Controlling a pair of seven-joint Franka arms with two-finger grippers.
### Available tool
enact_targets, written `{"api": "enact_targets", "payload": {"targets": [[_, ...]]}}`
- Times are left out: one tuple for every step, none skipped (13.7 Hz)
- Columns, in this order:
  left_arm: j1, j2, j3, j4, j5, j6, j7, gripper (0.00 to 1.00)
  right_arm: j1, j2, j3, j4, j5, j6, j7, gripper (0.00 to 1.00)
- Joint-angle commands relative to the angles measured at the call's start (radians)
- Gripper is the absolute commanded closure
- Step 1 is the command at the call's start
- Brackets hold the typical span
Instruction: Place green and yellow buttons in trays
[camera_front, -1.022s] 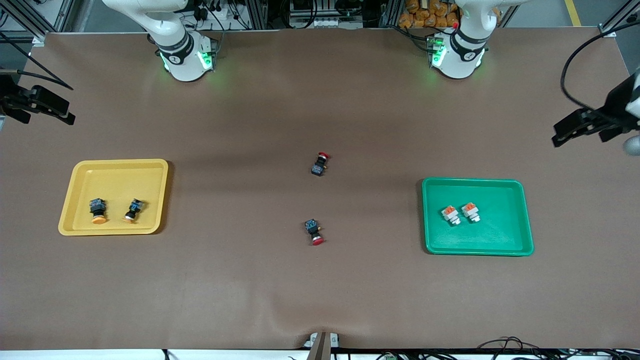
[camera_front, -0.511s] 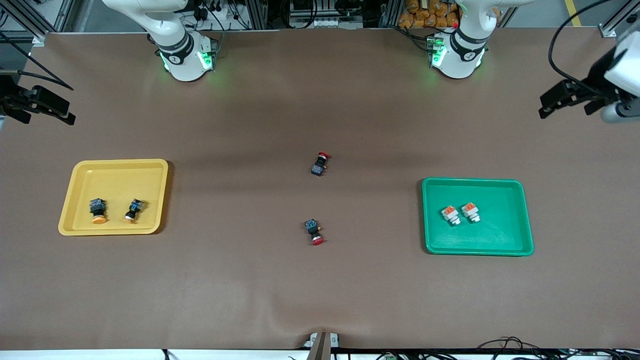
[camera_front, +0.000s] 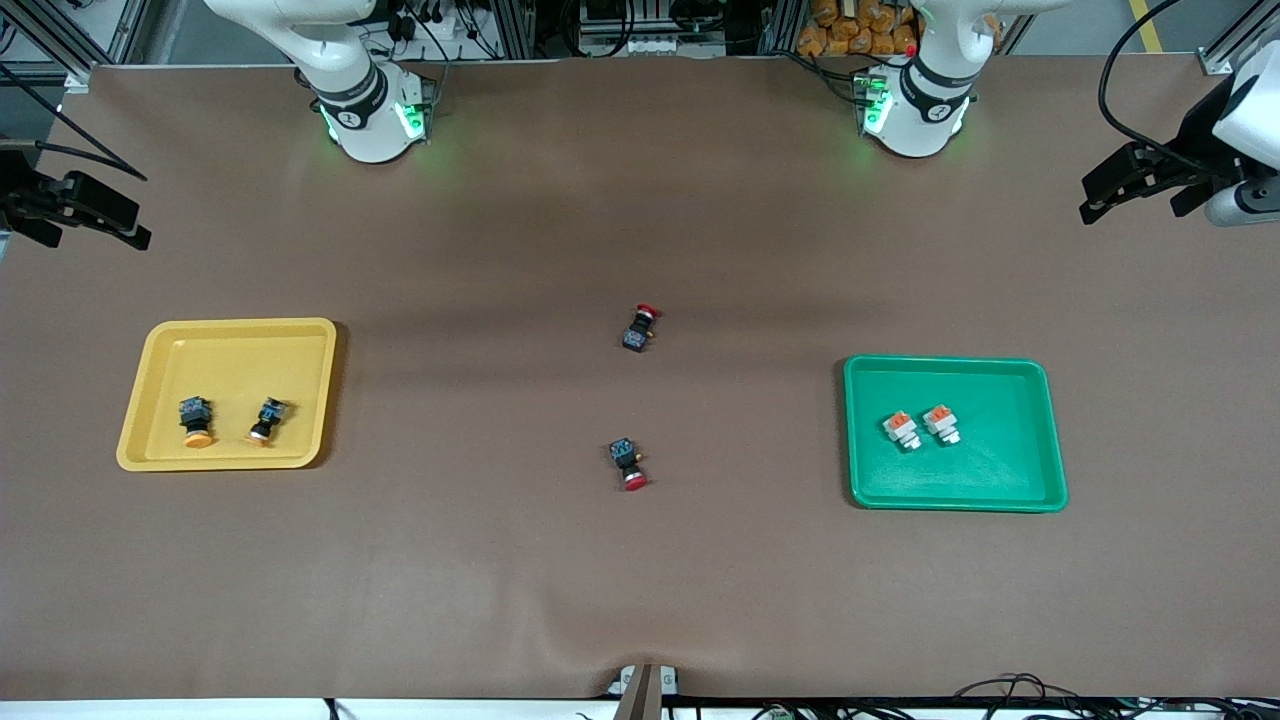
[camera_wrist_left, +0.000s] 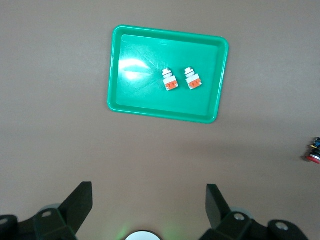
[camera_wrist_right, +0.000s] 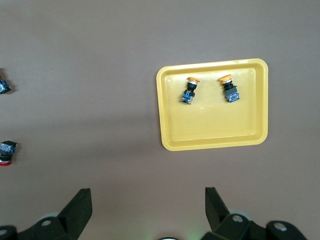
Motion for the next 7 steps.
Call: {"api": "enact_targets", "payload": {"targets": [[-0.011, 0.011, 0.012, 0.024, -0.001, 0.0, 0.008, 0.0, -0.001, -0.005, 0.002, 0.0, 0.005, -0.006, 0.004, 0.0], [-0.011, 0.025, 0.012, 0.035, -0.001, 0.0, 0.008, 0.0, -0.001, -0.005, 0.002, 0.0, 0.005, -0.006, 0.004, 0.0], [-0.011, 0.039, 0.012, 0.054, 0.002, -0.002, 0.008, 0.0, -0.001, -0.005, 0.002, 0.0, 0.005, -0.006, 0.004, 0.0], [-0.011, 0.044, 0.012, 0.059, 0.004, -0.002, 0.008, 0.0, -0.001, -0.005, 0.002, 0.0, 0.005, -0.006, 0.004, 0.0], [-0.013, 0.044, 0.01, 0.059, 0.004, -0.002, 0.008, 0.0, -0.001, -0.005, 0.002, 0.0, 0.005, -0.006, 0.004, 0.0], [-0.013, 0.044, 0.01, 0.059, 0.005, -0.002, 0.008, 0.0, -0.001, -0.005, 0.002, 0.0, 0.005, -0.006, 0.002, 0.0], [-0.014, 0.044, 0.01, 0.059, 0.005, -0.004, 0.008, 0.0, 0.0, -0.005, 0.002, 0.0, 0.005, -0.006, 0.003, 0.0]]}}
